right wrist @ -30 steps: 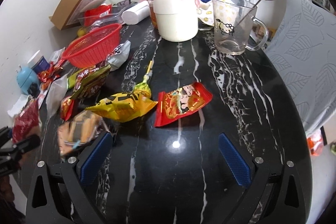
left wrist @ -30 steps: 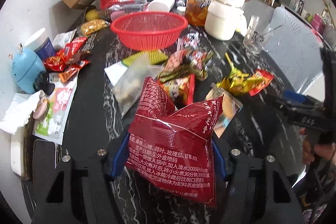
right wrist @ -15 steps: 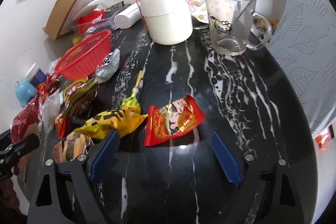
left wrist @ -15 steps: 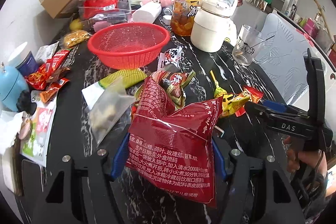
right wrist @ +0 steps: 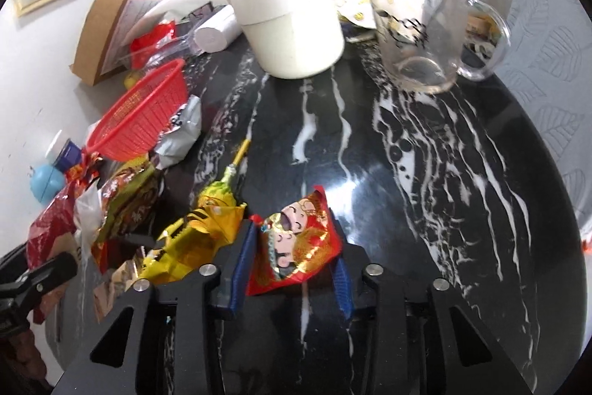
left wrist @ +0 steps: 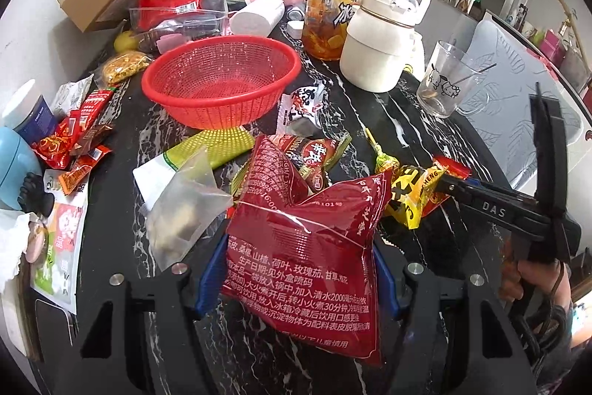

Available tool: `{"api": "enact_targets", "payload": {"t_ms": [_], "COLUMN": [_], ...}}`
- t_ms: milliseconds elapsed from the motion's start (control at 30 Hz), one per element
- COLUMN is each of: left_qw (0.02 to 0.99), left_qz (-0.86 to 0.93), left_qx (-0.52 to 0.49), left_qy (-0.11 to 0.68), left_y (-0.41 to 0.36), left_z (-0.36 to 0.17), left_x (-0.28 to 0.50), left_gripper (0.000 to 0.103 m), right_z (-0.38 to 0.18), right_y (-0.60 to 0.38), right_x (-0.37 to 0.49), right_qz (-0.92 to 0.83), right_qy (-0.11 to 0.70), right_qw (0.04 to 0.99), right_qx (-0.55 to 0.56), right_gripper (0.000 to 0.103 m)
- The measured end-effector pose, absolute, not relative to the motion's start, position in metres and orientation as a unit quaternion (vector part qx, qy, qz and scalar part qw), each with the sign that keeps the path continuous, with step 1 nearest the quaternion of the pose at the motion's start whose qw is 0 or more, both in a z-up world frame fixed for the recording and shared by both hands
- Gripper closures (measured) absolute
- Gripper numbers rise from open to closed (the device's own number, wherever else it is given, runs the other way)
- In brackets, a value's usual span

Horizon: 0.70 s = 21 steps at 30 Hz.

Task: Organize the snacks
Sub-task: 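Lift the red bag with the left tool while the right tool grasps the red-orange packet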

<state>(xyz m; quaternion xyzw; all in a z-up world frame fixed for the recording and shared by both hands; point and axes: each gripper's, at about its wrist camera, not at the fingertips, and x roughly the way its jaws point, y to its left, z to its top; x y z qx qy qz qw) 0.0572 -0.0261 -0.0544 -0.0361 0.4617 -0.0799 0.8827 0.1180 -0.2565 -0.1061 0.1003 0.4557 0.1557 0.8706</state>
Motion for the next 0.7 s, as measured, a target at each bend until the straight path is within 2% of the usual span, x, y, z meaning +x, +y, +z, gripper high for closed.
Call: {"api": "enact_targets", "payload": {"t_ms": [333,700], "left_qw": [0.886,0.891], "left_qz": [-0.079,-0.086], "left_qx": [-0.046,-0.048], "left_qy": [0.456,0.443], "left_y": [-0.020,-0.018], "left_z": [-0.053,-0.050], "left_x": [0.047,0.018], "left_gripper": [0.037,0.037], "right_z": [-0.086,-0.069], "right_y": [-0.253,-0.253], "right_x": [0.098,0.050], "right_qz": [0.158,0.146], "right_qy": [0.429,0.409], "right_qw": [0.885,0.898], "right_qx": [0.090,0.070], "right_gripper": [0.085,0.088]}}
